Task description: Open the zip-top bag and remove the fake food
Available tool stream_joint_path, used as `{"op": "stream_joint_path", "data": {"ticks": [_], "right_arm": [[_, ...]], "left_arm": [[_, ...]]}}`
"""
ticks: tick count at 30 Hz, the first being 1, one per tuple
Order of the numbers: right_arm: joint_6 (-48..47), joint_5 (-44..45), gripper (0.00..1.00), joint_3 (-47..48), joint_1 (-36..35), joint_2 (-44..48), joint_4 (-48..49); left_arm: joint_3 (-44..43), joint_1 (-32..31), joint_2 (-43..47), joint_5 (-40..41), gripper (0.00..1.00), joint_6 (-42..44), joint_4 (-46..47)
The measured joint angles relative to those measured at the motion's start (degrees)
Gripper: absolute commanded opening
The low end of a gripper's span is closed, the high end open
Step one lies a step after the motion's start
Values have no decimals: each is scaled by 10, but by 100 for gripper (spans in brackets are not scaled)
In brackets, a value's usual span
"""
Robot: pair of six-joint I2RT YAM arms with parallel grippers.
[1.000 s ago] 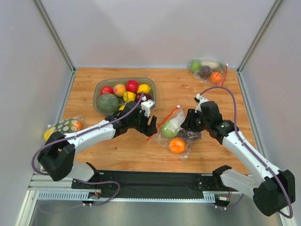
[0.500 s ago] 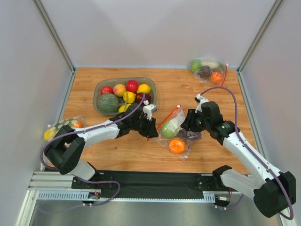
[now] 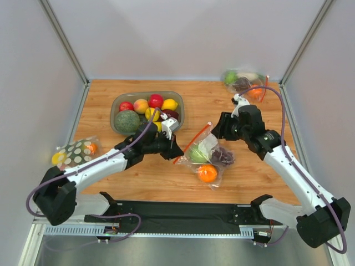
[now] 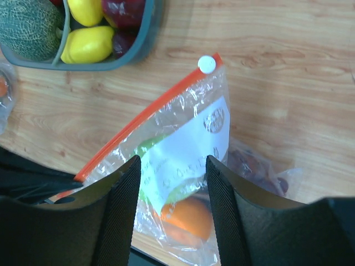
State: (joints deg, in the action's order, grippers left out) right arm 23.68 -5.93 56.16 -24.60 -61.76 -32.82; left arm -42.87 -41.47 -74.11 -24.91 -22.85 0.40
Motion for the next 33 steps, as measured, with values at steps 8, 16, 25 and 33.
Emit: {"op": "stream_joint_path", "data": {"ticks": [8,16,25,33], "right_arm": [[3,38,55,104,-74,-93,-12],[7,76,56,162,-127,-145,-37],[6,132,56,174,-140,-169,-106],[0,161,27,169,-140,-169,-141]], "left_arm": [[-12,-2,112,24,0,-1,-10],[-19,-31,138,49,0,15,-21],[-77,-110,85,89,0,61,-38],[-90,-140,54,101,0,79,-37]]}}
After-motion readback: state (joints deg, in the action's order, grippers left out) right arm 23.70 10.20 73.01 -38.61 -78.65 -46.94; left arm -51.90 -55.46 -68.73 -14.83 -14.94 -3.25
